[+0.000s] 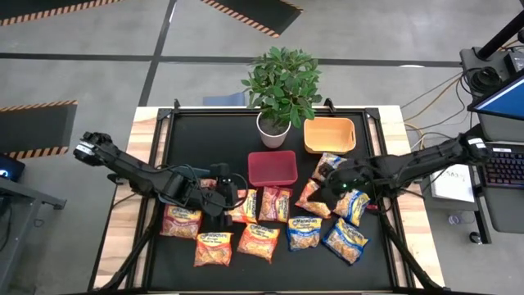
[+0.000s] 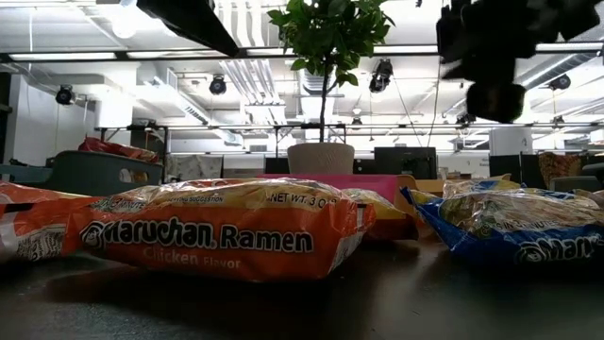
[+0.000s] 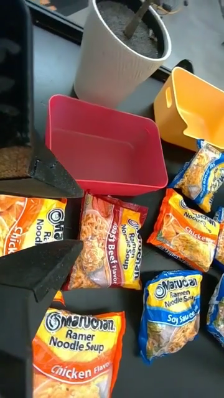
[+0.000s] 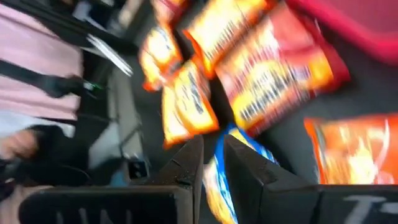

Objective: Sort Maruchan noodles
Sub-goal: Put the top right orange noodle pack into the red bin

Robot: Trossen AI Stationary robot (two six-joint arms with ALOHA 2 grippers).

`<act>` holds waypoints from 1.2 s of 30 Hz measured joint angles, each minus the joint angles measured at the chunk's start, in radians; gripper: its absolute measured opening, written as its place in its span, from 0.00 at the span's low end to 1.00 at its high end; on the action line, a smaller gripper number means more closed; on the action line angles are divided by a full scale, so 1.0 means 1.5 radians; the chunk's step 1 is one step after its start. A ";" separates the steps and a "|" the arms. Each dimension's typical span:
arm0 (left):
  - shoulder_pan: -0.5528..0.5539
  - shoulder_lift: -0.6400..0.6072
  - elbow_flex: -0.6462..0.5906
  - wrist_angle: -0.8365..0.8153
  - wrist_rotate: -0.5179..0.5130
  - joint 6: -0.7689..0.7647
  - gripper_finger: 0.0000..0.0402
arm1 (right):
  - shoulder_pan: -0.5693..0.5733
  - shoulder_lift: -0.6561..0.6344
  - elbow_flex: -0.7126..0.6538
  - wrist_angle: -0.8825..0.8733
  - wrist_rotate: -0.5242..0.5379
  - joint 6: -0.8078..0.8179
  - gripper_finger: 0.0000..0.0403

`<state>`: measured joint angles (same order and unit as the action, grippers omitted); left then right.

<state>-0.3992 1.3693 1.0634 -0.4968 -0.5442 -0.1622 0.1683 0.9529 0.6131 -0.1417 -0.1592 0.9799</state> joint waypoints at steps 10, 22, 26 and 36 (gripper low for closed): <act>0.000 0.000 0.000 0.003 -0.060 0.035 0.26 | 0.035 0.069 0.088 -0.251 0.001 0.073 0.13; 0.001 0.000 0.000 0.017 -0.103 0.054 0.26 | 0.035 0.131 0.088 -0.252 0.002 0.019 0.13; 0.001 0.000 0.000 0.042 -0.104 0.053 0.26 | 0.031 0.153 0.088 -0.249 0.003 0.003 0.13; 0.001 0.000 0.000 0.070 -0.104 0.050 0.26 | 0.005 0.183 0.087 -0.249 0.032 -0.020 0.13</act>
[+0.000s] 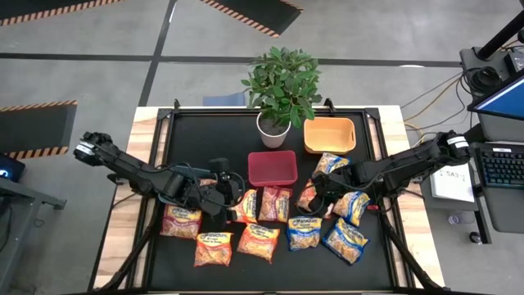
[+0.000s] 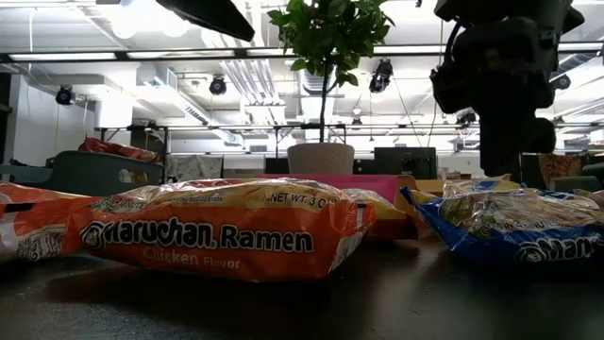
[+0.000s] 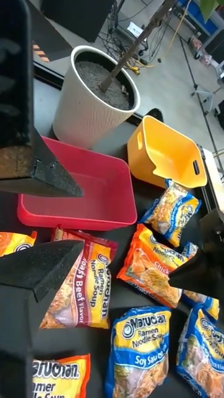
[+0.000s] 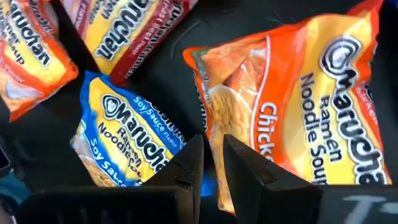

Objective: Sort Maruchan noodles
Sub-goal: Put the top right orange noodle pack into the red bin

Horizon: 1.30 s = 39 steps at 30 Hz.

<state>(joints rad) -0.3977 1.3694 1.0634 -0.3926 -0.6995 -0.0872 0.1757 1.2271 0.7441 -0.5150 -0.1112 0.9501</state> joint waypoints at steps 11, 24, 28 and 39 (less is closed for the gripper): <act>0.000 0.000 0.000 0.004 0.000 -0.003 0.26 | -0.001 -0.015 0.034 0.003 0.006 -0.056 0.13; 0.000 0.000 0.000 0.006 0.000 -0.006 0.26 | 0.048 -0.014 0.090 -0.081 -0.001 -0.058 0.13; 0.000 0.000 0.000 0.007 0.000 -0.007 0.26 | 0.070 -0.014 0.107 -0.186 -0.001 -0.011 0.13; 0.000 0.000 0.000 0.007 0.000 0.000 0.26 | 0.084 -0.010 0.110 -0.214 -0.018 0.089 0.25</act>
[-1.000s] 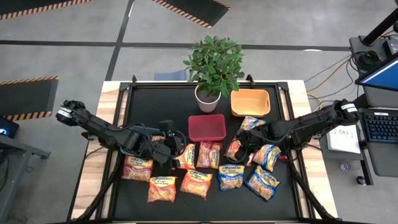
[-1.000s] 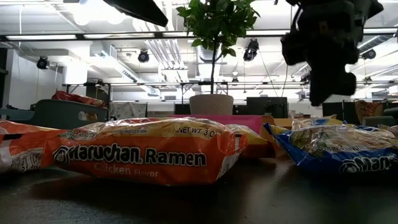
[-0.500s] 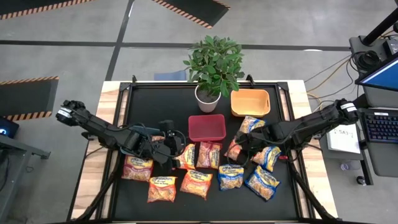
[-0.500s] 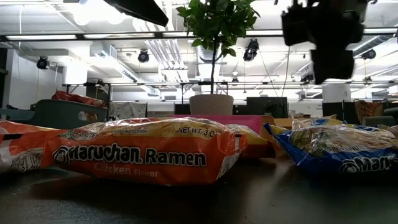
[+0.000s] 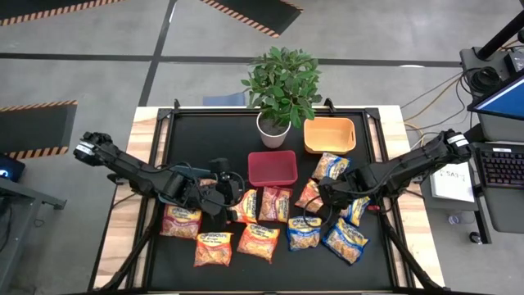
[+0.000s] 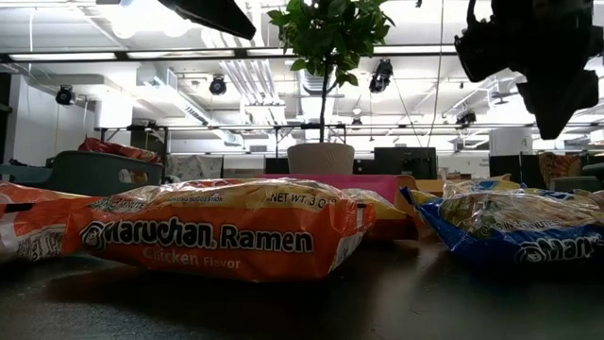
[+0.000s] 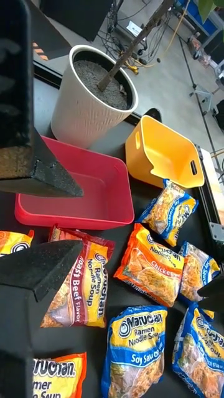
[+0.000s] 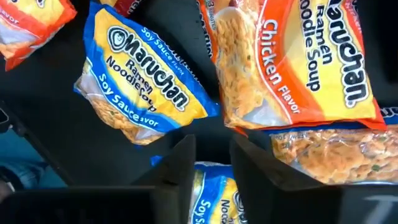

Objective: Sort Maruchan noodles
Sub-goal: Put the top right orange noodle pack into the red bin

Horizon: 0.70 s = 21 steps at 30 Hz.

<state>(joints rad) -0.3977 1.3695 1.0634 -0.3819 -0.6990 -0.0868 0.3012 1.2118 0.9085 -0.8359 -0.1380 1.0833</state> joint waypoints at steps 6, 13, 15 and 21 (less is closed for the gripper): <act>0.000 0.000 0.000 0.000 0.000 0.022 0.26 | 0.000 0.000 -0.001 -0.001 0.106 -0.040 0.47; 0.000 0.000 0.000 0.000 0.000 0.035 0.26 | 0.000 0.001 -0.040 0.008 0.197 -0.145 0.62; 0.000 0.000 0.000 0.000 0.000 0.035 0.26 | -0.001 0.001 -0.064 0.021 0.203 -0.159 0.64; 0.000 0.000 0.000 0.000 0.000 0.033 0.26 | 0.000 -0.005 -0.141 0.159 0.240 -0.200 0.64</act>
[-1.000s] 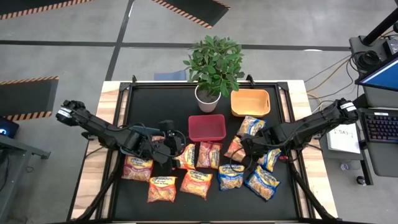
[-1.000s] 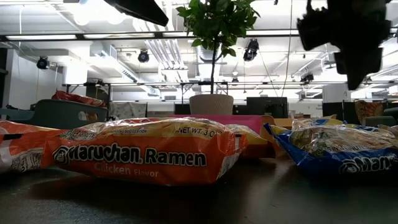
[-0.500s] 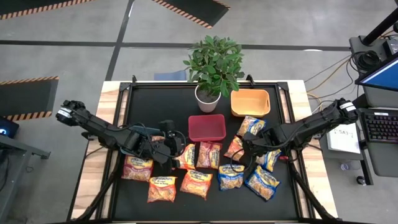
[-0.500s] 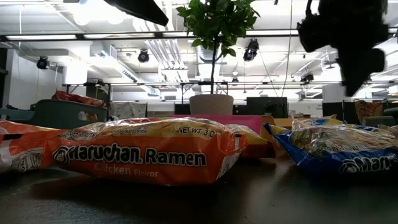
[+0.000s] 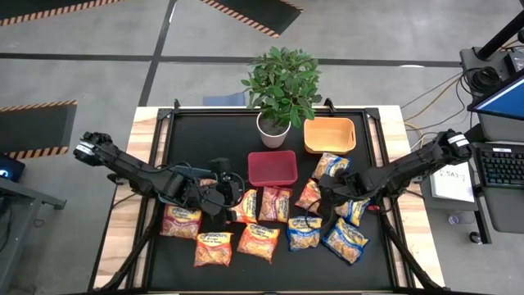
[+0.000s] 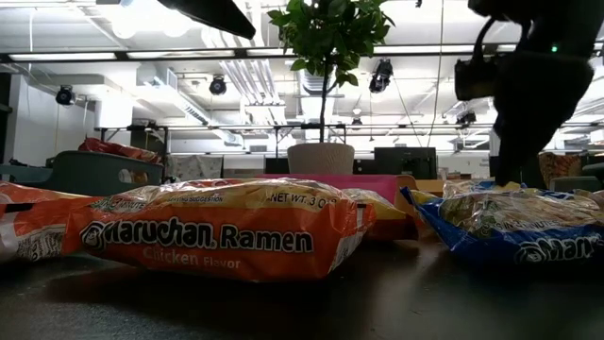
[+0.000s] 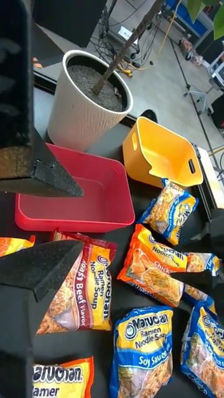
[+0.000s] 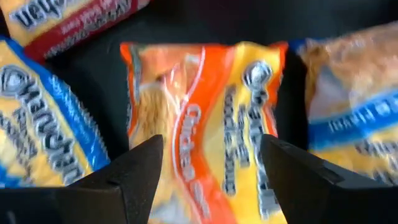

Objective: Sort Maruchan noodles
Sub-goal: Put the top right orange noodle pack into the red bin

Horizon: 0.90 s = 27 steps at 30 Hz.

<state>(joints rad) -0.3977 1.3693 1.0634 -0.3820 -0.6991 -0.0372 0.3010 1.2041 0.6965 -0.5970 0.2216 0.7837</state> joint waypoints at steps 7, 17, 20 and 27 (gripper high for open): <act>0.000 0.000 0.000 0.000 0.000 -0.001 0.26 | 0.000 -0.002 -0.077 0.113 0.068 -0.057 0.62; 0.000 0.000 0.000 0.012 0.000 -0.001 0.26 | 0.000 -0.002 -0.169 0.309 0.082 -0.024 0.44; 0.000 0.000 0.000 0.019 0.000 -0.001 0.26 | 0.000 -0.002 -0.179 0.330 0.085 -0.011 0.30; 0.000 0.000 0.000 0.021 0.000 -0.001 0.26 | 0.000 -0.004 -0.183 0.343 0.085 -0.006 0.04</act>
<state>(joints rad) -0.3973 1.3697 1.0634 -0.3506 -0.6994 -0.0383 0.3008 1.1984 0.4217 -0.0832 0.3488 0.7753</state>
